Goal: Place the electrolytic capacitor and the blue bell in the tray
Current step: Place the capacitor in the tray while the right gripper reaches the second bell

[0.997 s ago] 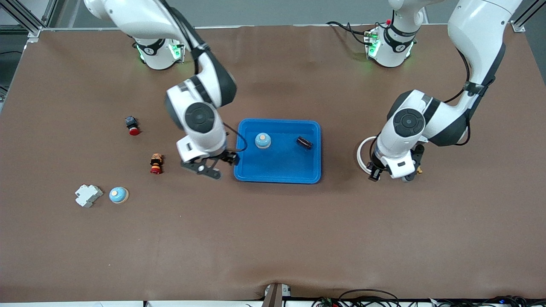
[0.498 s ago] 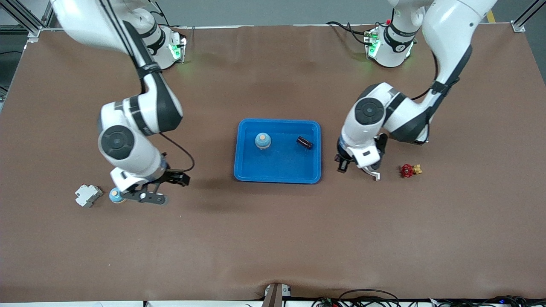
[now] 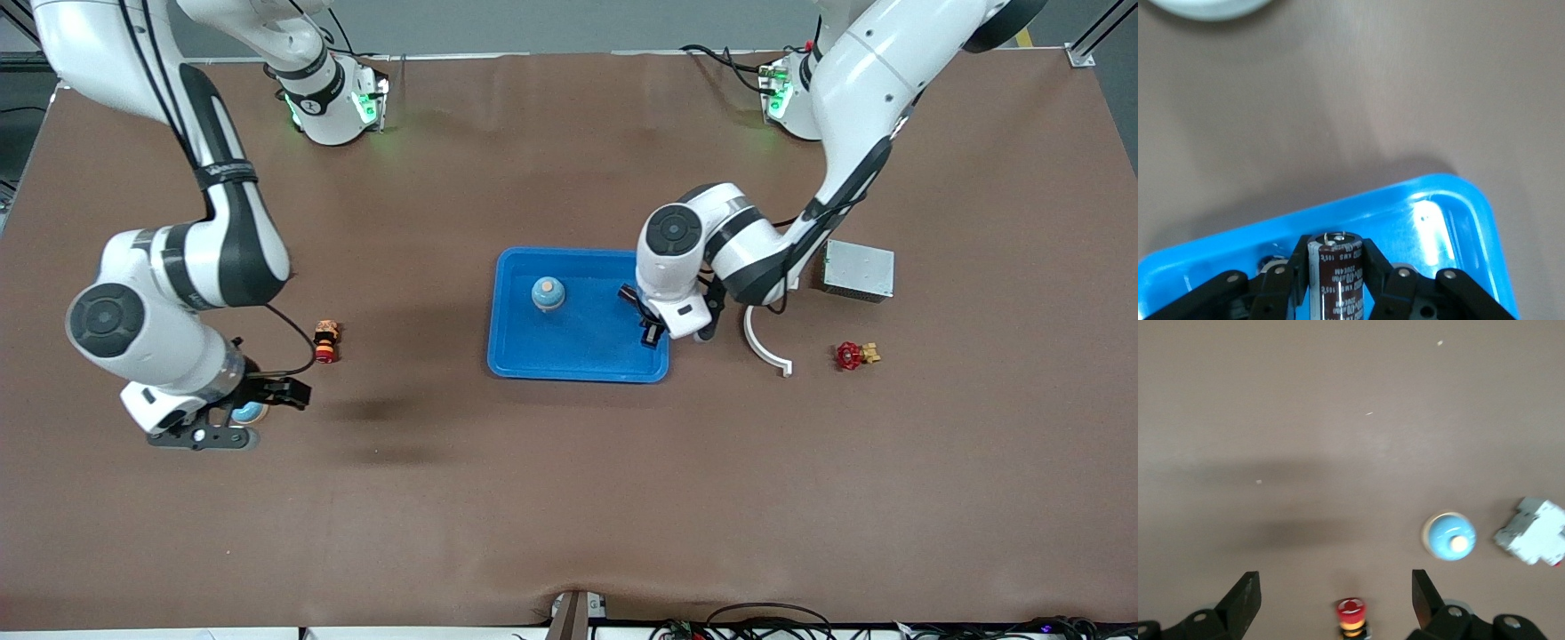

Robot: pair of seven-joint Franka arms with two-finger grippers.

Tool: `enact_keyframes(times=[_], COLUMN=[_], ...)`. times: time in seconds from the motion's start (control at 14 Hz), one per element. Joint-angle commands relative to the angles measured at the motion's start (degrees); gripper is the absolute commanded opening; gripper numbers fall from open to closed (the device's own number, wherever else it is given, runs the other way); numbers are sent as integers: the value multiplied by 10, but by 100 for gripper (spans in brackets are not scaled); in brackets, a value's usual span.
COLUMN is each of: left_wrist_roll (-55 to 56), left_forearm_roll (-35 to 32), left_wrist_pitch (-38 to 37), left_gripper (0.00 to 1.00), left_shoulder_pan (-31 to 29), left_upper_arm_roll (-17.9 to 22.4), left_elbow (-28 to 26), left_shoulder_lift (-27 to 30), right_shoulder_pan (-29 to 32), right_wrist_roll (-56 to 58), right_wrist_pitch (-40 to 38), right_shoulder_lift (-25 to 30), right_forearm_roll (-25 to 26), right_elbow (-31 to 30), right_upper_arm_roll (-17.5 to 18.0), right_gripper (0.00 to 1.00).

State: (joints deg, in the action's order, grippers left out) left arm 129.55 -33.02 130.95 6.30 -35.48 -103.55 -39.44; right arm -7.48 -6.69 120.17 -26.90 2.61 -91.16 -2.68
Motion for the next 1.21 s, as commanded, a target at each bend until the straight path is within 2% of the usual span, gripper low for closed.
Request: enact_keyframes(times=[0.0, 0.21, 0.28, 0.36, 0.64, 0.85, 1.0, 1.14], left_wrist_roll=[13, 12, 11, 10, -1, -28, -97, -174], left_forearm_roll=[-20, -21, -21, -21, -21, -19, -9, -8], left_wrist_pitch=[-7, -7, -10, -10, -22, -96, -152, -175], left_gripper=[0, 54, 91, 100, 100, 100, 100, 100], left_shoulder_pan=[8, 26, 27, 26, 13, 9, 7, -15], left_upper_arm_roll=[6, 17, 17, 17, 17, 14, 13, 12], left_elbow=[42, 42, 42, 44, 62, 117, 153, 158], left_shoulder_lift=[-34, -42, -40, -38, -17, -2, 11, 37], right_shoulder_pan=[39, 76, 83, 91, 105, 119, 134, 135], right_wrist_roll=[57, 110, 122, 131, 142, 153, 179, 184], right_wrist_pitch=[14, 44, 59, 74, 127, 134, 150, 185], right_shoulder_lift=[-4, -17, -22, -30, -61, -80, -86, -86], right_forearm_roll=[-11, -39, -46, -47, -47, -47, -47, -47], right_elbow=[-3, -23, -32, -40, -66, -67, -77, -101], right_upper_arm_roll=[14, 14, 14, 14, 14, 14, 15, 15], right_gripper=[100, 100, 100, 100, 100, 100, 100, 100])
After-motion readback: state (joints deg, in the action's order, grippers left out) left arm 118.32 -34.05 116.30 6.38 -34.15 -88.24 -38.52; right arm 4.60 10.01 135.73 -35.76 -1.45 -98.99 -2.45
